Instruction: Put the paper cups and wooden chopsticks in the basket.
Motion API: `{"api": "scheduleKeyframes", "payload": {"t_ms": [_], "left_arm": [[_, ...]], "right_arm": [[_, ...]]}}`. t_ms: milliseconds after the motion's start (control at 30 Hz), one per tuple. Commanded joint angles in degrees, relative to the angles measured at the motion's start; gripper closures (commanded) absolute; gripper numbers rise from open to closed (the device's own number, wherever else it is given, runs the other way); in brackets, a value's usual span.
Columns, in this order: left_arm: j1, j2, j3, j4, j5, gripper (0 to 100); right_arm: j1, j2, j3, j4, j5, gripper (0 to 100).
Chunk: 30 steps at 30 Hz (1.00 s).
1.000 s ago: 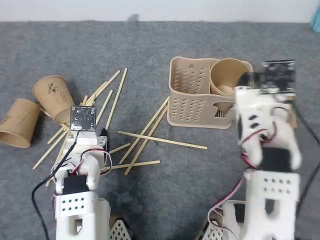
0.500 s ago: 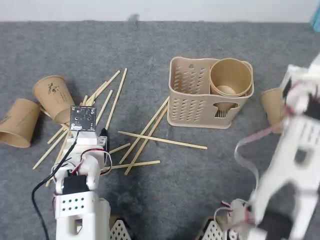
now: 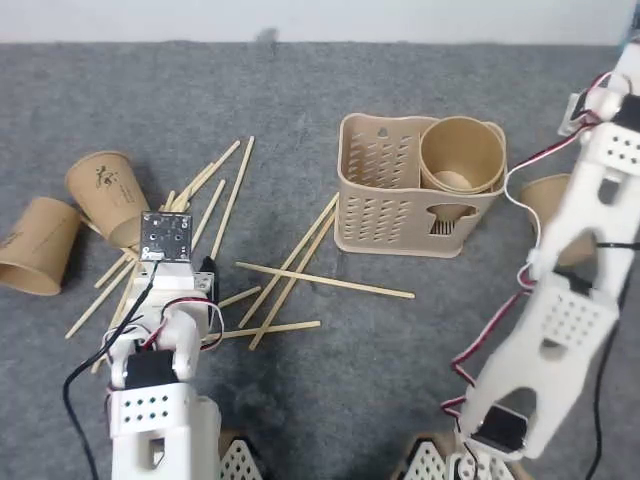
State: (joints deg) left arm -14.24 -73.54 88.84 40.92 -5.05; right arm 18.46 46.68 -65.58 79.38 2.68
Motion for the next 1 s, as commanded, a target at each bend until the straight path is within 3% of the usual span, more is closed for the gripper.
{"api": "scheduleKeyframes", "payload": {"t_ms": [0,267,733,967], "left_arm": [[0.2,-0.8,-0.4,-1.5,-0.4,86],[0.3,-0.8,-0.3,-2.4,-0.3,86],[0.3,-0.8,-0.3,-2.4,-0.3,86],[0.2,-0.8,-0.3,-2.4,-0.3,86]], "right_arm": [[-1.6,8.8,-16.3,1.3,0.9,95.0],[-2.6,22.6,-29.2,1.9,6.0,95.0],[1.5,18.9,-29.2,23.7,19.6,95.1],[5.9,15.0,-24.5,23.9,24.3,95.1]]}}
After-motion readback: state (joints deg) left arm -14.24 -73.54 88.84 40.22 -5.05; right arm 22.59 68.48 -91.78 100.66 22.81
